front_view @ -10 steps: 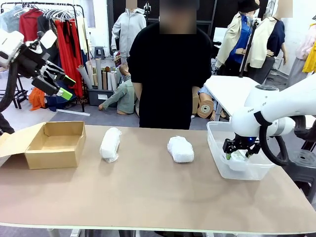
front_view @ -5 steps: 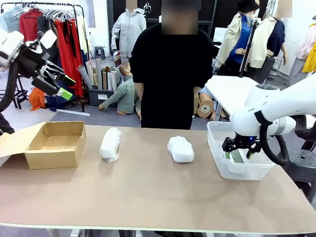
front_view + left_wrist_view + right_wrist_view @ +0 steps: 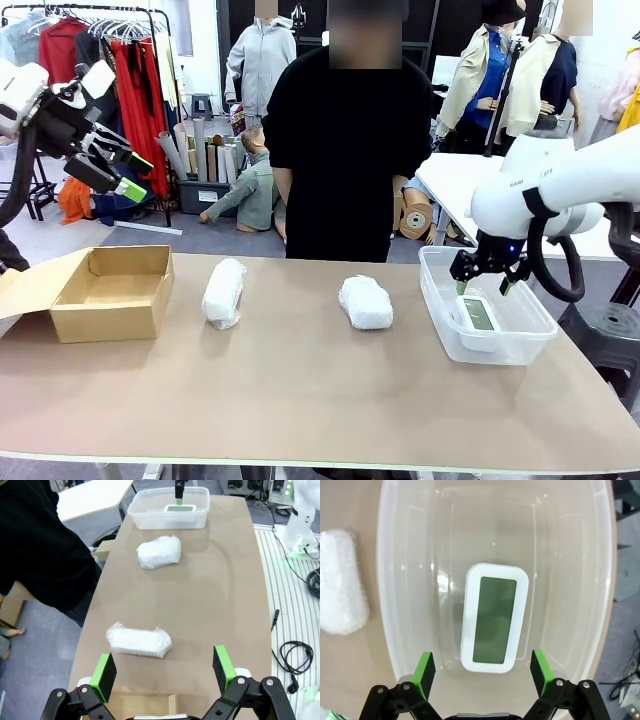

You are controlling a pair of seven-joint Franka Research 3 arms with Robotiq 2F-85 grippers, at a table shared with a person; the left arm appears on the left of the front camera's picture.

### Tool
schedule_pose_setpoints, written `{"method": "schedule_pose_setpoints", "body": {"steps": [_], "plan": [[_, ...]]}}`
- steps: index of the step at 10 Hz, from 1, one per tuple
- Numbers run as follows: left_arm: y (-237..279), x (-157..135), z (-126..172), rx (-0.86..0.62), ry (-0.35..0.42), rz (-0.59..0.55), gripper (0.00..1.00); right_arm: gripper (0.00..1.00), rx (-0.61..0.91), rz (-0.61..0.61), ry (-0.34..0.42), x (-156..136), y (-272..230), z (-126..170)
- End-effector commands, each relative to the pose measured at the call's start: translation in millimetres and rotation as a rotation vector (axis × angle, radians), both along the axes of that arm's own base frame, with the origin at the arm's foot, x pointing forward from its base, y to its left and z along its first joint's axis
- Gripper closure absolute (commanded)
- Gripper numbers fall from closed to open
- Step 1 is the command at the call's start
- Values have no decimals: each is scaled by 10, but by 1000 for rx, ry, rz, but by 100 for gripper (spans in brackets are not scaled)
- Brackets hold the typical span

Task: Separate and place wrapped and unwrapped clocks.
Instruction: If the picked Digital clock is wrapped, place it in the Package Box ; if not, place it in the Organizing box, then pick up the Digital clock indicated by the person.

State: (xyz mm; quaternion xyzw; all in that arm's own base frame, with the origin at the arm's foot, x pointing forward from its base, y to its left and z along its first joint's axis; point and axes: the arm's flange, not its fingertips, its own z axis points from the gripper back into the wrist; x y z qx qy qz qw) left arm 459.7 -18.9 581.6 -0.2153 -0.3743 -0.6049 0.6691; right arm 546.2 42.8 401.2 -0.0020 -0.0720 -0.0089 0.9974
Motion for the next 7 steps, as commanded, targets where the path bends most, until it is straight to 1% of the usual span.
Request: {"method": "schedule_pose_setpoints", "body": {"steps": [1,4,7], "plan": [[5,-2,6,-7,1,-5,0,0,27,67,-3,5,-40,176],[5,-2,6,-7,1,-5,0,0,12,63,-34,-10,-48,308],[5,-2,6,-7,1,-5,0,0,0,55,-23,-2,-8,271]]}}
